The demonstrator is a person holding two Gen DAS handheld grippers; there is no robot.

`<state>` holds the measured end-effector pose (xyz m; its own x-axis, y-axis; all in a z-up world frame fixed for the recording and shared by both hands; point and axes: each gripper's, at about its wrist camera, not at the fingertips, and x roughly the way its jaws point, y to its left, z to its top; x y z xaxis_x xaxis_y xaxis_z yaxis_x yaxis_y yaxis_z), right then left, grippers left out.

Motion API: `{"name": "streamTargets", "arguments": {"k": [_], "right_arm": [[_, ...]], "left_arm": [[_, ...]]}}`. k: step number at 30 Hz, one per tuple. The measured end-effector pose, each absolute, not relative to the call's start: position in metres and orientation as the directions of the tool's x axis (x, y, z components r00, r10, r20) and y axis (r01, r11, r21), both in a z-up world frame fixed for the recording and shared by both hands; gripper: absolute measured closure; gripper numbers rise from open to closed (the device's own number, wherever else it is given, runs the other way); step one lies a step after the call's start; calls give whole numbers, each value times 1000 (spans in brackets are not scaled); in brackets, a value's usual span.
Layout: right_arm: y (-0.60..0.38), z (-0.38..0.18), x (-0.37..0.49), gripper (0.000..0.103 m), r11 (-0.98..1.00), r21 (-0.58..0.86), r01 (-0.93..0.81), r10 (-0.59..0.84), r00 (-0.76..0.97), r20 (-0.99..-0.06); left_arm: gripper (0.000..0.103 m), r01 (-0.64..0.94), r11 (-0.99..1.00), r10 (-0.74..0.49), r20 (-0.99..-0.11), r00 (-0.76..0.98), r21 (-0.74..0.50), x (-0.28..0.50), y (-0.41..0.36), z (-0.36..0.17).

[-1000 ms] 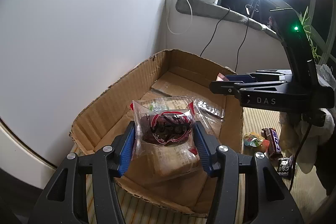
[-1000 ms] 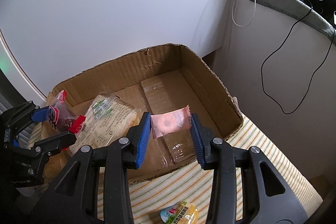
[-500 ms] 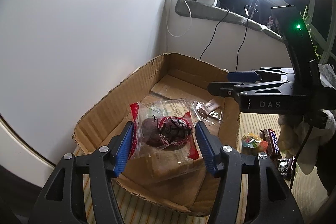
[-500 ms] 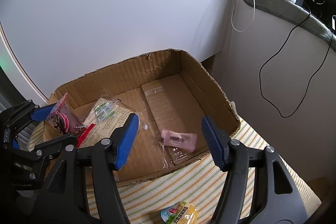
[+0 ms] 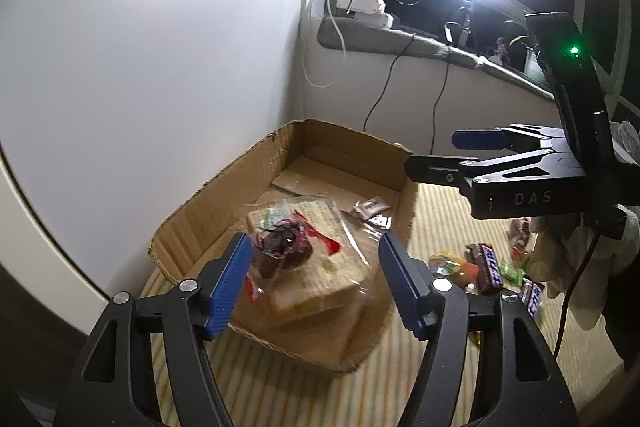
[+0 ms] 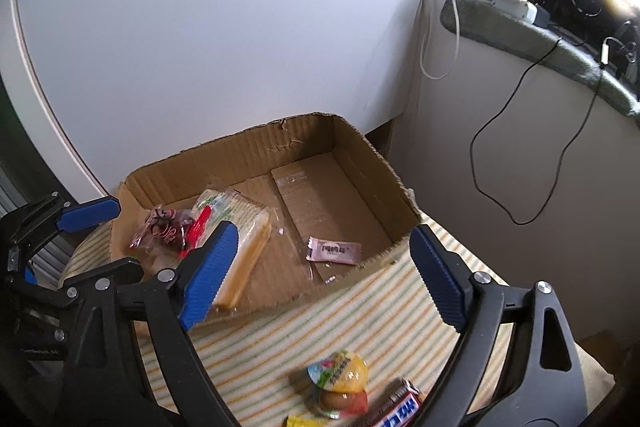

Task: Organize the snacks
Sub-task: 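Withdraw both grippers from the box back toward the remaining snacks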

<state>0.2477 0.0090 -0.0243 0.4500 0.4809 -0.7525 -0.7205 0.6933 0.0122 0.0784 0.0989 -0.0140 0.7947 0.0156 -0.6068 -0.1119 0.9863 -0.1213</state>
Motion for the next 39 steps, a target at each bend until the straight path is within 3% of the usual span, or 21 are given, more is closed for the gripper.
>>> {"name": "streamTargets", "arguments": {"k": [8,18,27,39], "right_arm": [[-26,-4,222,2,711,-4,-703,480,489,-728],[-92,11,193,0,774,-21,-633,434,555,-709],[-162,-11,170,0,831,20,-556,384,548,-743],[-189,-58,137,3,810,8,-587,358,484,-799]], "left_arm": [[30,-79,988,-13,-593,805,-130,62,80,-9],[30,-13,986,-92,-610,787,-165,51,48,-22],[30,66,981,-168,-643,747,-180,56,14,-40],[52,133,967,-249,-702,667,-217,67,-17,-66]]}}
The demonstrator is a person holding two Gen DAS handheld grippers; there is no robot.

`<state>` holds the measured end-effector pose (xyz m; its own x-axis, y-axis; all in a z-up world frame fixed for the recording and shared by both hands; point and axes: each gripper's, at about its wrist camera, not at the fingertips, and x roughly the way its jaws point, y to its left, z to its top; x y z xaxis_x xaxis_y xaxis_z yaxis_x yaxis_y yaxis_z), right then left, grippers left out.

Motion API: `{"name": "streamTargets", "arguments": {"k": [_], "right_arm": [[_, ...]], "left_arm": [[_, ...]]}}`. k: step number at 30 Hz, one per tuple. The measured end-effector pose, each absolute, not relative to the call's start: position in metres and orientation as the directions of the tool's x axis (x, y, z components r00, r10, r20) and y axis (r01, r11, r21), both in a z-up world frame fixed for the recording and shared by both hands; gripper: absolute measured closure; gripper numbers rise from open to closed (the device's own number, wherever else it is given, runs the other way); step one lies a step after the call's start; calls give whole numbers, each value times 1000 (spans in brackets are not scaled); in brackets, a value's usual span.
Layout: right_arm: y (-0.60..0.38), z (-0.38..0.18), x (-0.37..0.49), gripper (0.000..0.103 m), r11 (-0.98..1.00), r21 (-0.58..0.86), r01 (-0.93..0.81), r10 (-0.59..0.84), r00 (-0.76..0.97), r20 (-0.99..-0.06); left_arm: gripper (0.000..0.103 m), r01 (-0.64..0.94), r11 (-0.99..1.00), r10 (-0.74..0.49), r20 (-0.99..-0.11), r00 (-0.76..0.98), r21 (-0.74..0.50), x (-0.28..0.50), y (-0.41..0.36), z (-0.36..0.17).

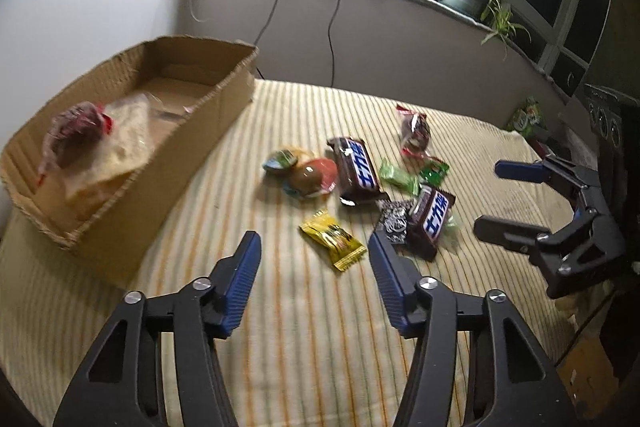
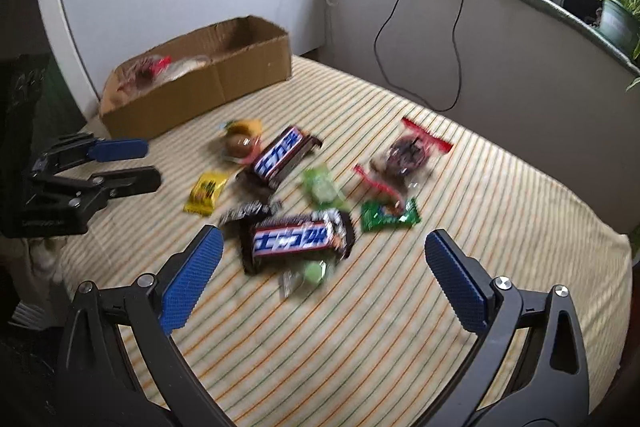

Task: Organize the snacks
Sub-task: 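Withdraw both grippers from the box back toward the remaining snacks, then grasp the black candy packet with the left gripper while the right grasps the green candy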

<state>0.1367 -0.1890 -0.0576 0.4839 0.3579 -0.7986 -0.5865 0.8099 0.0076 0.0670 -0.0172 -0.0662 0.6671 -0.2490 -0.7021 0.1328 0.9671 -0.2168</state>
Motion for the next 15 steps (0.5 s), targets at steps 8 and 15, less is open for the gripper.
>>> {"name": "streamTargets", "arguments": {"k": [8,15], "right_arm": [[-189,-83,134,36,796,25,-604,338,410,-847],[-195,-95,146,53,811,84,-578,353,370,-859]], "left_arm": [[65,212,951,-310,-710,632,-227,77,-39,-65],[71,254,929,-370,-727,579,-270,102,-55,-72]]}}
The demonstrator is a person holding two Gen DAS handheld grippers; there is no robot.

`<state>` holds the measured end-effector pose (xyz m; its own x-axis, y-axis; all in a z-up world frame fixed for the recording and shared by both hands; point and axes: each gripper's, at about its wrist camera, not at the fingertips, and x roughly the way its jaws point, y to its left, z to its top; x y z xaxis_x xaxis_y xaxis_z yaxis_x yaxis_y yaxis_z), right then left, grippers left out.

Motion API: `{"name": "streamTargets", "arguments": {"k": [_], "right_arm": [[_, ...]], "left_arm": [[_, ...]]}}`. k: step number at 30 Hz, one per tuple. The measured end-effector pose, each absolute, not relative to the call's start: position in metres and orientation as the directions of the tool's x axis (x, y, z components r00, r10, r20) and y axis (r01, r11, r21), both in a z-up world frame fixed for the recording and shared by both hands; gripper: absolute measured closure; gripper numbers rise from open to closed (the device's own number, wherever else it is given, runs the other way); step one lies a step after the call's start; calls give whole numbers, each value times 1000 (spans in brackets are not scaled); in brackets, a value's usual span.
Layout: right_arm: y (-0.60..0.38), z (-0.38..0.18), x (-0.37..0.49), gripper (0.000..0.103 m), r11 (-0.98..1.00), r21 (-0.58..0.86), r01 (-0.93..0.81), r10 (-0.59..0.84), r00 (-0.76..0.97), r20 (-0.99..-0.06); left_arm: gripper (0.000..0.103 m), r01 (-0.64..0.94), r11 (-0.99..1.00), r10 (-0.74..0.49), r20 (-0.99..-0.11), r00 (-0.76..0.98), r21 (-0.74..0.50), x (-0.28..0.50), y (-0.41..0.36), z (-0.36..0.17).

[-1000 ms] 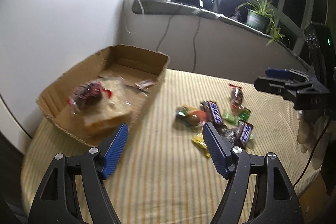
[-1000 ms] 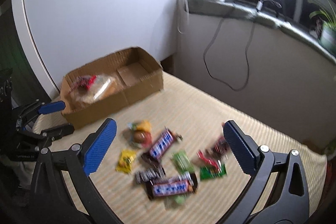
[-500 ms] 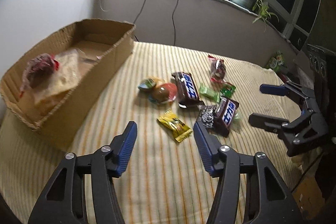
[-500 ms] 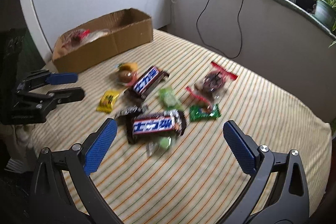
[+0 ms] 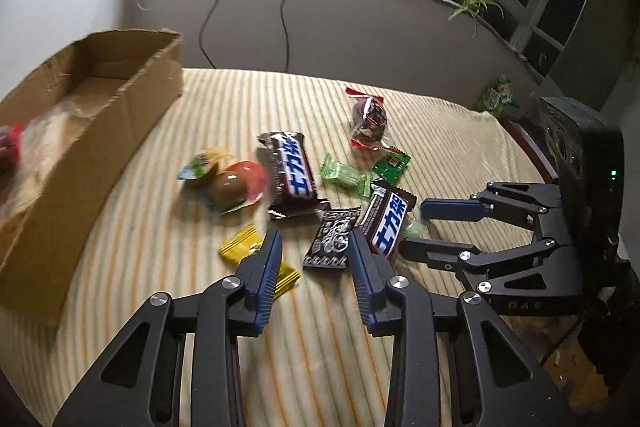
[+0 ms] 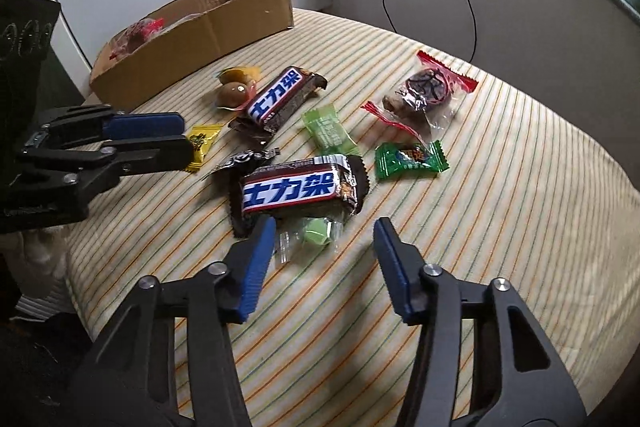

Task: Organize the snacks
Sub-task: 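Grasp the black candy packet with the left gripper while the right grasps the green candy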

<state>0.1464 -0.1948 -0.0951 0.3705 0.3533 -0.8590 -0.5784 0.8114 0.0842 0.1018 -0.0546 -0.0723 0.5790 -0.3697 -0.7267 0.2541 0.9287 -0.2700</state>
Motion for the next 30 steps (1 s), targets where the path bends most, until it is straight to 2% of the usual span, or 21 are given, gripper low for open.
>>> {"name": "streamTargets", "arguments": {"k": [3,16,19,21,30], "right_arm": [[-196,-99,149,56,812,103,-574,361,356,-862],[-186,-103,150,57,796,74,-601,351,358,-865],[-186,-102,150,65,798,77,-597,352,359,-864],[-187,-102,150,75,799,81,-595,354,357,-865],[-195,-98,146,82,810,90,-580,356,363,-861]], "left_arm": [[71,267,925,-378,-740,556,-272,109,-61,-77],[76,289,927,-363,-775,518,-240,119,-69,-91],[77,287,928,-360,-772,523,-238,119,-69,-91],[79,286,930,-354,-771,529,-230,118,-69,-91],[79,289,930,-355,-760,545,-228,110,-68,-87]]}}
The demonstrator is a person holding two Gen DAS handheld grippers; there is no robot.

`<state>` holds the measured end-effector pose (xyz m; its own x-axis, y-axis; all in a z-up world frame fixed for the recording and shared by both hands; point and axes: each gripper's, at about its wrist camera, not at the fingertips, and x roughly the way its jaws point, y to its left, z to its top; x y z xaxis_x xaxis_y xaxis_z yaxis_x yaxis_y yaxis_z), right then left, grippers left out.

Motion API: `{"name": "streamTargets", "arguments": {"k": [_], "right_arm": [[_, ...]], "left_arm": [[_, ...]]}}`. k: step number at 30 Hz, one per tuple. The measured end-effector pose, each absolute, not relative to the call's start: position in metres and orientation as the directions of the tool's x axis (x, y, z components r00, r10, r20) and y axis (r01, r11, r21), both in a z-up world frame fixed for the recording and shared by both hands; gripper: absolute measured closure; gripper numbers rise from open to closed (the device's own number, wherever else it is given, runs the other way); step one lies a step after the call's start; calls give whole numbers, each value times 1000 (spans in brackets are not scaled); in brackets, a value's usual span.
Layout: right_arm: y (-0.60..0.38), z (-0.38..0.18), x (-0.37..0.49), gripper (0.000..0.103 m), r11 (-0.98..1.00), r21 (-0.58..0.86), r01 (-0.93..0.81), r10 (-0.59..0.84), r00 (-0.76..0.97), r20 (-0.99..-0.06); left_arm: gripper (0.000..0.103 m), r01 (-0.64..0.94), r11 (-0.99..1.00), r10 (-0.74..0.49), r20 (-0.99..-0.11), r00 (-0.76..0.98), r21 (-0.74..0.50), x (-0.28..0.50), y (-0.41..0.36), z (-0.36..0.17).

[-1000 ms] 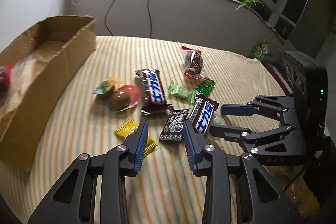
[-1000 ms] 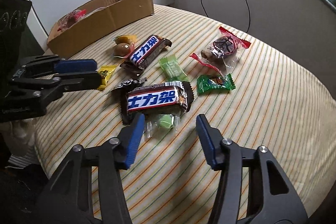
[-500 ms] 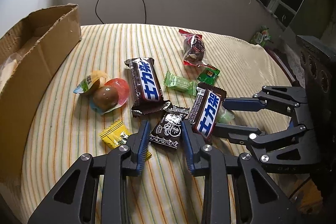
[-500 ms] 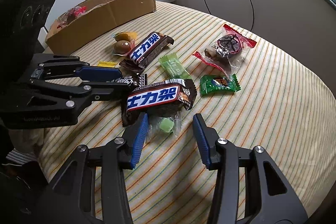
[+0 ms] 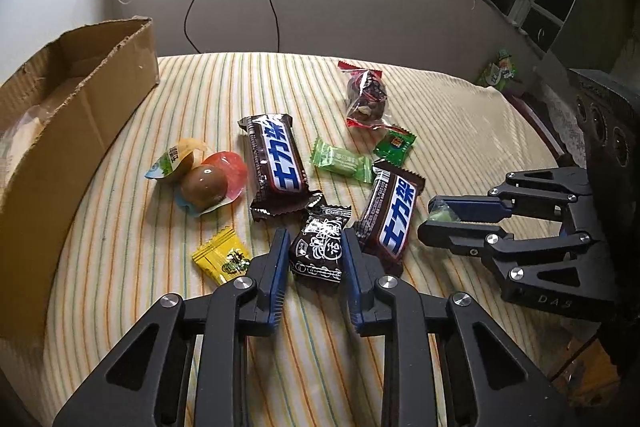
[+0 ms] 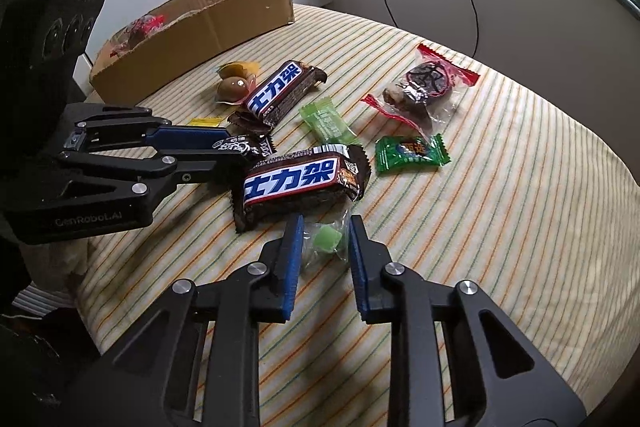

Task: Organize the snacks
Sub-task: 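Grasp the black candy packet with the left gripper while the right grasps the green candy, then carry the black packet and green candy toward the cardboard box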

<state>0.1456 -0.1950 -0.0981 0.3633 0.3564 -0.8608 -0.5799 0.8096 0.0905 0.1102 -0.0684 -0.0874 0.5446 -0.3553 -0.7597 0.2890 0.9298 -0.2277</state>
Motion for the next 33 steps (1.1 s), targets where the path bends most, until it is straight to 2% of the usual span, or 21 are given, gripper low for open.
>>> {"name": "streamTargets", "arguments": {"k": [19,33], "right_arm": [[-208,-58,136,82,825,93,-557,385,434,-815],[-153,-20,160,82,785,65,-616,436,475,-765]], "left_arm": [[79,255,937,-348,-684,641,-238,84,-44,-50],[79,131,963,-253,-620,742,-237,79,23,-21]]}}
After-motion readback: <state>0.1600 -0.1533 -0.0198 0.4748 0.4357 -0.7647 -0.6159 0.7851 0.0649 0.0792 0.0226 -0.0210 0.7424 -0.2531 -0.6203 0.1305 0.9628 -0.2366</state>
